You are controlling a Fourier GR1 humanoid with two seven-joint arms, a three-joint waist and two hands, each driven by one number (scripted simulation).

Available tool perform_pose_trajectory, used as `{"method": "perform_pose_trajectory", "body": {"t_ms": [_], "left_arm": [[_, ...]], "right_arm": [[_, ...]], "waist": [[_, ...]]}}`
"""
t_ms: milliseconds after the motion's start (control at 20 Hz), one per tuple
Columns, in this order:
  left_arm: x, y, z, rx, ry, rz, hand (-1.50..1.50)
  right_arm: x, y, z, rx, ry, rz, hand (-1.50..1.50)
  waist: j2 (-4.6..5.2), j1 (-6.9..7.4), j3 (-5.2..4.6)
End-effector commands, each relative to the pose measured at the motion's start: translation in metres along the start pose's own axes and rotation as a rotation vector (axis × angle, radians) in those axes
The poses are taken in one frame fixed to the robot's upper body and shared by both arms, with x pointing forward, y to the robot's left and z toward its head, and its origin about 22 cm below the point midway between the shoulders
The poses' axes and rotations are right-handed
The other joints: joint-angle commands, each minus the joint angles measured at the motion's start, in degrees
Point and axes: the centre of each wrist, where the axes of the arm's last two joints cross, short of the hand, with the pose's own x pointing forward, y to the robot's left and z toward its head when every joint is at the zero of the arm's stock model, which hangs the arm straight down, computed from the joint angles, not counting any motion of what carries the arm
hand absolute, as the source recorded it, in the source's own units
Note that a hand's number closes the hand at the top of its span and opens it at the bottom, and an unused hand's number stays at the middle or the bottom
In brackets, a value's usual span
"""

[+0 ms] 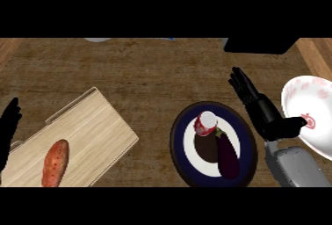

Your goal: Pick the eggplant from the plate and place it in the bowl

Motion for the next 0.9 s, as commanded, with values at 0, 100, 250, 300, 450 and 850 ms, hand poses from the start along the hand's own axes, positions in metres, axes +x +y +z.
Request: {"method": "perform_pose_trajectory", "body": {"t_ms": [0, 100, 250, 300, 450, 850], "left_arm": [[0.004, -0.031, 0.004, -0.081, -0.042, 0.074, 0.00], [0.025, -0.061, 0.011, -0.230, -0.167, 0.163, 0.00], [0.067, -0.086, 0.013, -0.407, -0.347, 0.250, 0.00], [0.063, -0.094, 0.018, -0.445, -0.318, 0.252, 0.00], [0.070, -0.125, 0.035, -0.581, -0.359, 0.312, 0.00], [0.072, -0.153, 0.043, -0.640, -0.378, 0.310, 0.00]], "right_arm": [[-0.003, -0.010, 0.010, -0.076, 0.042, -0.048, 1.50], [-0.026, -0.020, 0.033, -0.250, 0.131, -0.181, 1.50], [-0.049, -0.021, 0.058, -0.482, 0.231, -0.365, 1.50], [-0.048, -0.070, 0.075, -0.316, 0.420, 0.291, 1.50], [-0.077, -0.008, 0.088, -0.573, 0.447, -0.287, -1.50], [-0.055, -0.047, 0.071, -0.360, 0.456, 0.071, -1.50]], "waist": [[-0.20, -1.86, 2.37], [-0.34, -4.02, 2.38], [-0.52, -8.55, 2.44], [0.33, -6.53, 1.14], [-0.27, -3.88, 2.42], [-0.12, -0.94, 2.37]]}}
